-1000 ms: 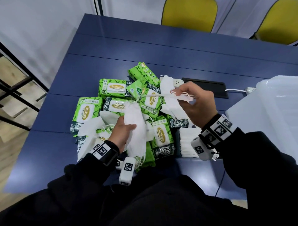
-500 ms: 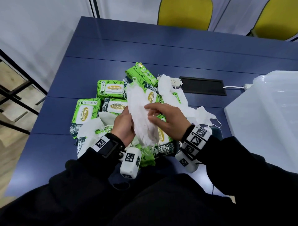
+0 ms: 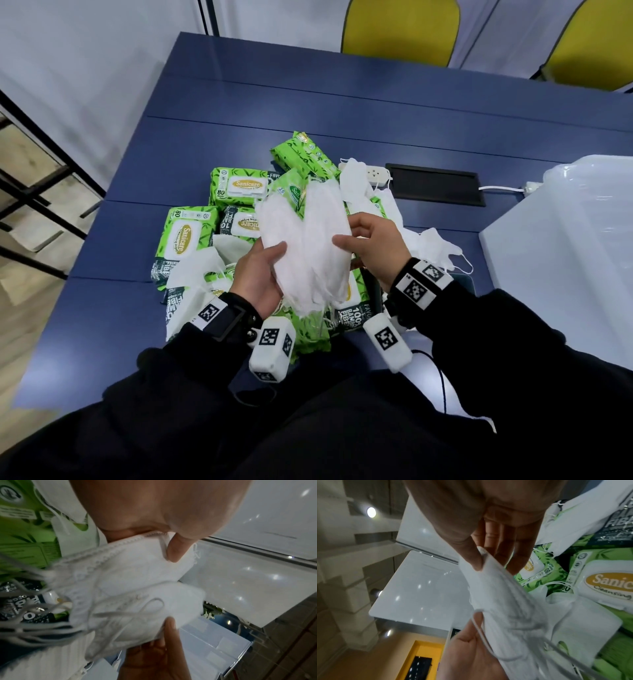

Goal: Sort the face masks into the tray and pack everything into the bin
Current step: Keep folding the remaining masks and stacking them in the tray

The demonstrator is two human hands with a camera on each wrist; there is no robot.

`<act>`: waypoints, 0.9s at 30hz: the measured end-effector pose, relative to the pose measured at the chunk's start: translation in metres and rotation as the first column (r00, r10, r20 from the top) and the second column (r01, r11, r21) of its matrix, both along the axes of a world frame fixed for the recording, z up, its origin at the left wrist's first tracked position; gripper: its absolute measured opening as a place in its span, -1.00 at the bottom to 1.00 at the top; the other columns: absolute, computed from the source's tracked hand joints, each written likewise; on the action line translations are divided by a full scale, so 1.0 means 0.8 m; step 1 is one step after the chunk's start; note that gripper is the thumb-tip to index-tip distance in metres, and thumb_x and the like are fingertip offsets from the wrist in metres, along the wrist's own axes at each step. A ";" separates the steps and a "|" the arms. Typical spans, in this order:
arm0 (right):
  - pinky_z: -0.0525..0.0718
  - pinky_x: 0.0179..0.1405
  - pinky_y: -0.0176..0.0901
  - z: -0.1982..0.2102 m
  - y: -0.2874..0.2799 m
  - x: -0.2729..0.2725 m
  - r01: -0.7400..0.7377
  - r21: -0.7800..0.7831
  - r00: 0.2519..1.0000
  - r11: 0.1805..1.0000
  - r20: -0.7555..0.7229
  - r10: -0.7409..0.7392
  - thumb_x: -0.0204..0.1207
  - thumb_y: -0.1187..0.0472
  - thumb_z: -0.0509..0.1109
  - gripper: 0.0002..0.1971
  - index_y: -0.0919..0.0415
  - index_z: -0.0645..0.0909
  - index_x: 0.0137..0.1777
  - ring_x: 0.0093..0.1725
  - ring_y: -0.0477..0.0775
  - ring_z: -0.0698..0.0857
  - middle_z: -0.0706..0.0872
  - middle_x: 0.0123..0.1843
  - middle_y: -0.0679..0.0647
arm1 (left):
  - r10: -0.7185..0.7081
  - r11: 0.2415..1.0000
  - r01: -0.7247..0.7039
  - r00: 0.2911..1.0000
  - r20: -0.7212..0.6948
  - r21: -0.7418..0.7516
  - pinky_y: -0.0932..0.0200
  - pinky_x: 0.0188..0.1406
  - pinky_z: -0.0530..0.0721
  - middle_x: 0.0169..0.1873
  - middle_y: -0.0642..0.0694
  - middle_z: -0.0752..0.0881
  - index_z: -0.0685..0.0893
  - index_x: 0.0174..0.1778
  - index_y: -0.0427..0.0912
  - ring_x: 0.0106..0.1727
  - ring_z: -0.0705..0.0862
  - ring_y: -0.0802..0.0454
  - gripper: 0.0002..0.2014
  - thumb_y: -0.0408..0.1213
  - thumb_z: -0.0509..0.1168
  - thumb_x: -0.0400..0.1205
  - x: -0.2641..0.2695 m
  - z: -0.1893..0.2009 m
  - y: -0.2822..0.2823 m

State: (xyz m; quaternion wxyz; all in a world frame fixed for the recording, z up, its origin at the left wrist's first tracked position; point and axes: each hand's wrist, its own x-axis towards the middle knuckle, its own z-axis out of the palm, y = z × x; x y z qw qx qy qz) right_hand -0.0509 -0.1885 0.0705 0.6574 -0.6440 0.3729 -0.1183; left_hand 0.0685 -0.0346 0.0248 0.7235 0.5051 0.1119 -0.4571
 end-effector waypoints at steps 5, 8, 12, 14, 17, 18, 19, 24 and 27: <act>0.77 -0.29 0.05 -0.004 -0.008 -0.010 0.079 0.241 0.997 0.967 -0.013 -0.078 0.57 0.45 0.38 -0.78 0.23 0.63 0.16 -0.19 0.19 0.76 0.78 -0.03 0.20 | 0.057 0.996 -0.054 0.998 -0.039 0.068 -0.32 0.37 0.67 0.34 -0.28 0.76 0.62 0.49 -0.23 0.36 0.74 -0.28 -0.62 -0.45 0.26 0.72 0.019 -0.015 0.013; 0.78 -0.16 0.07 -0.010 -0.006 -0.013 0.068 0.335 0.996 0.940 0.034 -0.084 0.51 0.43 0.51 -0.65 0.27 0.60 0.28 -0.03 0.25 0.80 0.81 0.11 0.25 | 0.063 0.995 -0.061 0.998 -0.028 0.072 -0.28 0.35 0.69 0.33 -0.26 0.77 0.62 0.49 -0.24 0.38 0.73 -0.27 -0.60 -0.46 0.27 0.71 0.028 -0.014 0.019; 0.75 0.16 0.26 -0.016 -0.005 -0.013 0.037 0.346 0.997 0.938 0.051 -0.059 0.38 0.54 0.56 -0.55 0.38 0.67 0.29 0.07 0.30 0.81 0.83 0.17 0.32 | 0.032 0.998 -0.033 0.999 0.026 0.052 -0.25 0.38 0.67 0.32 -0.21 0.78 0.63 0.48 -0.20 0.38 0.73 -0.24 -0.61 -0.46 0.27 0.72 0.035 -0.007 0.023; 0.79 0.04 0.15 -0.014 -0.006 -0.013 0.035 0.303 0.998 0.952 0.033 -0.047 0.39 0.57 0.54 -0.68 0.40 0.73 0.15 -0.05 0.26 0.83 0.85 0.05 0.31 | 0.013 0.999 -0.016 0.998 0.068 0.045 -0.26 0.43 0.64 0.33 -0.19 0.78 0.63 0.49 -0.19 0.39 0.72 -0.23 -0.60 -0.46 0.26 0.72 0.039 -0.001 0.025; 0.77 -0.19 -0.02 -0.011 -0.012 -0.015 0.042 0.252 0.999 0.967 -0.009 -0.041 0.49 0.48 0.52 -0.86 0.35 0.76 0.02 -0.21 0.21 0.81 0.86 -0.10 0.25 | 0.007 0.999 -0.012 0.993 0.118 0.049 -0.22 0.45 0.63 0.32 -0.19 0.78 0.63 0.49 -0.19 0.39 0.72 -0.23 -0.60 -0.48 0.26 0.72 0.045 0.008 0.026; 0.76 -0.18 -0.03 -0.009 -0.014 -0.015 0.041 0.246 0.999 0.969 -0.027 -0.035 0.55 0.43 0.49 -0.89 0.30 0.75 0.04 -0.18 0.21 0.81 0.86 -0.09 0.22 | 0.007 0.999 -0.014 0.991 0.136 0.049 -0.22 0.46 0.62 0.32 -0.19 0.78 0.64 0.48 -0.20 0.39 0.72 -0.24 -0.61 -0.48 0.26 0.72 0.045 0.010 0.026; 0.75 -0.19 -0.07 -0.007 -0.015 -0.015 0.025 0.225 0.999 0.974 -0.046 -0.015 0.62 0.38 0.45 -0.89 0.25 0.74 0.09 -0.14 0.20 0.80 0.85 -0.07 0.18 | 0.009 0.999 -0.017 0.987 0.160 0.051 -0.23 0.47 0.61 0.32 -0.20 0.78 0.65 0.47 -0.20 0.39 0.72 -0.25 -0.61 -0.49 0.27 0.71 0.046 0.013 0.026; 0.60 -0.57 -0.36 -0.003 -0.021 -0.024 -0.332 -0.002 0.920 0.943 -0.221 0.323 0.61 0.39 0.46 -0.60 0.14 0.52 0.39 -0.18 -0.03 0.75 0.76 -0.06 0.00 | 0.031 0.998 -0.045 0.956 0.293 0.039 -0.08 0.31 0.72 0.25 -0.21 0.81 0.67 0.44 -0.26 0.22 0.78 -0.19 -0.62 -0.53 0.28 0.69 0.046 0.038 0.024; 0.74 -0.31 -0.10 -0.006 -0.032 -0.028 -0.544 -0.059 0.785 0.837 -0.387 0.483 0.45 0.44 0.53 -0.52 0.14 0.56 0.34 -0.15 0.11 0.78 0.78 -0.09 0.07 | -0.036 0.999 0.025 0.888 0.458 0.031 0.09 0.01 0.74 0.01 -0.11 0.86 0.73 0.30 -0.27 -0.07 0.80 -0.03 -0.65 -0.54 0.33 0.60 0.041 0.061 0.025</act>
